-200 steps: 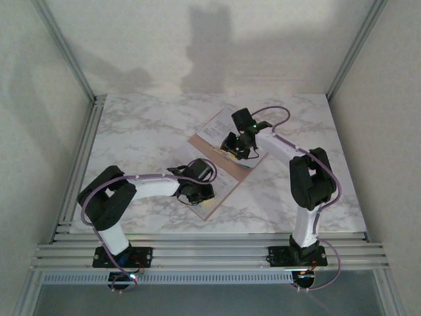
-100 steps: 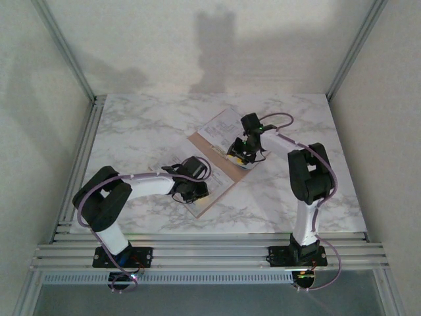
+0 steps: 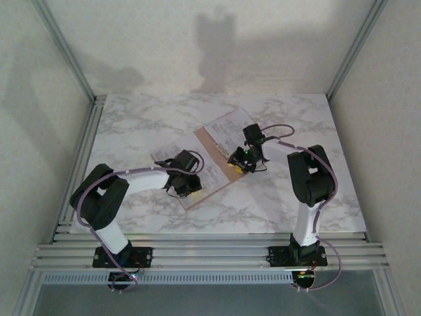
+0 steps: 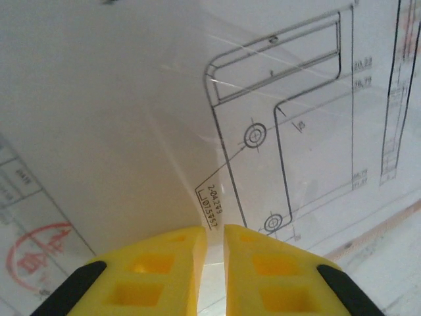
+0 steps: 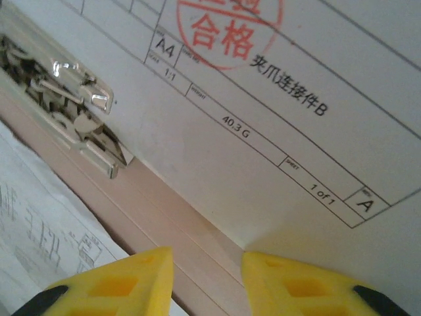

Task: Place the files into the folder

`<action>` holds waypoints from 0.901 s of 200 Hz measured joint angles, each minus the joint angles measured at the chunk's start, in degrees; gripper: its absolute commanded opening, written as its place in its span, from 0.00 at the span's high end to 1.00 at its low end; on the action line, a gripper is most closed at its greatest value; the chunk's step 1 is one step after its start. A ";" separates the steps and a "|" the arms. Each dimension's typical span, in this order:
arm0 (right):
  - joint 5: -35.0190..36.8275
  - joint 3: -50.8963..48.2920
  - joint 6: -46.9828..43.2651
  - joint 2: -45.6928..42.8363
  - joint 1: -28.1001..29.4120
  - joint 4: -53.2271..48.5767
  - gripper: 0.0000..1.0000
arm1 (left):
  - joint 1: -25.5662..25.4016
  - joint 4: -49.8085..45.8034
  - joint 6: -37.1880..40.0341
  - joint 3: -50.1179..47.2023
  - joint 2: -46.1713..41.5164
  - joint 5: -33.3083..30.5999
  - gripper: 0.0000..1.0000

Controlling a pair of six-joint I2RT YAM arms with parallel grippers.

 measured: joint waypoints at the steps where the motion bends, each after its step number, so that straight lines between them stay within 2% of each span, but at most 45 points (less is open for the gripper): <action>1: -0.11 -0.28 0.04 -0.15 -0.02 0.22 0.65 | 0.09 -0.02 0.04 0.02 0.00 -0.02 0.83; 61: 1.18 -14.75 11.74 -10.82 2.64 6.36 0.65 | 9.25 -3.87 5.51 6.10 3.98 -1.79 0.83; 120: 4.83 -14.78 21.81 -11.52 6.54 4.94 0.67 | 12.59 -6.62 8.79 19.06 12.61 -4.04 0.81; 133: 5.11 -13.90 22.64 -10.95 6.60 3.82 0.68 | 12.55 -6.86 8.70 19.76 12.44 -4.31 0.80; 150: 5.29 -13.29 23.21 -10.56 6.64 2.99 0.67 | 12.50 -6.99 7.89 19.04 11.10 -4.31 0.74; 180: 5.35 -12.66 23.43 -10.16 6.64 2.10 0.67 | 13.22 -8.00 5.88 13.68 3.37 -4.52 0.63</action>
